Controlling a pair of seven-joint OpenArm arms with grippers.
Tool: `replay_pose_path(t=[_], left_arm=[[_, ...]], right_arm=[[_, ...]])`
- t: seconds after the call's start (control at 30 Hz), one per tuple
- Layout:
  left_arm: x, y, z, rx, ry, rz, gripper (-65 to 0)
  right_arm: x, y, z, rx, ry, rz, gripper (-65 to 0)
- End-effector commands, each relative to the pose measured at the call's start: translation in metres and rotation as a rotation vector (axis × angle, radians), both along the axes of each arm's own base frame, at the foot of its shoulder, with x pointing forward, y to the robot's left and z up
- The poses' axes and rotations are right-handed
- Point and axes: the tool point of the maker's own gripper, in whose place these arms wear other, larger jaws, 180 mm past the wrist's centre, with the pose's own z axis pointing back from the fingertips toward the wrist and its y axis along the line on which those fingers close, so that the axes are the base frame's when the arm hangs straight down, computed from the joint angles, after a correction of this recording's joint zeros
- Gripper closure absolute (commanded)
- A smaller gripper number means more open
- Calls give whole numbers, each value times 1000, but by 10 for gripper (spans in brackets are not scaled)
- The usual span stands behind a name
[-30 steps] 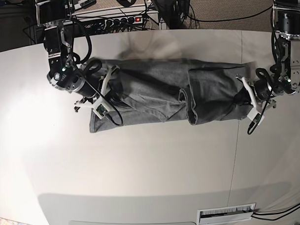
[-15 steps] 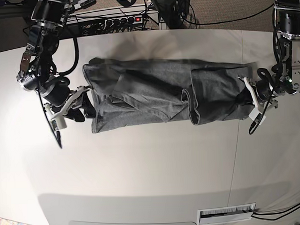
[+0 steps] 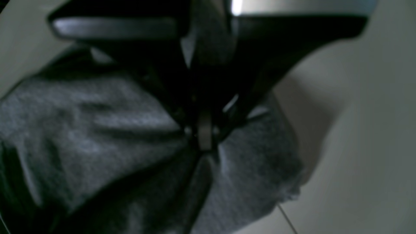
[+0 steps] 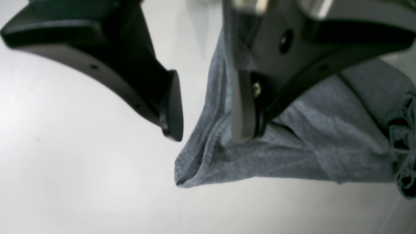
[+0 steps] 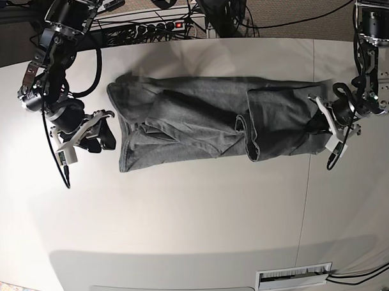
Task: Fold the T-shirt properly
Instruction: 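Move the right gripper to the other strip end and grasp it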
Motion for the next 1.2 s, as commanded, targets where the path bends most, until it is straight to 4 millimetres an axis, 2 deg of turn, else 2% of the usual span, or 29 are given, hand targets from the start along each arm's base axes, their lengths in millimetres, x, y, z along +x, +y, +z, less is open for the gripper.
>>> replay_pose_path(t=[0.0, 0.2, 0.4, 0.57, 0.8, 1.17], left_arm=[[-22, 19, -20, 116, 107, -22, 0], [-27, 19, -24, 118, 120, -23, 0], [-27, 18, -23, 115, 120, -22, 0], [-27, 18, -23, 114, 119, -22, 0], [-25, 17, -22, 107, 106, -20, 0], [-24, 17, -22, 106, 104, -20, 0]], right_arm=[[9, -1, 13, 13, -55, 3, -260], [11, 2, -9, 112, 18, -2, -260], [22, 9, -34, 264, 114, -9, -260], [22, 18, -58, 347, 247, 13, -260], [18, 34, -68, 444, 338, 60, -260], [-4, 91, -86, 350, 467, 282, -260]])
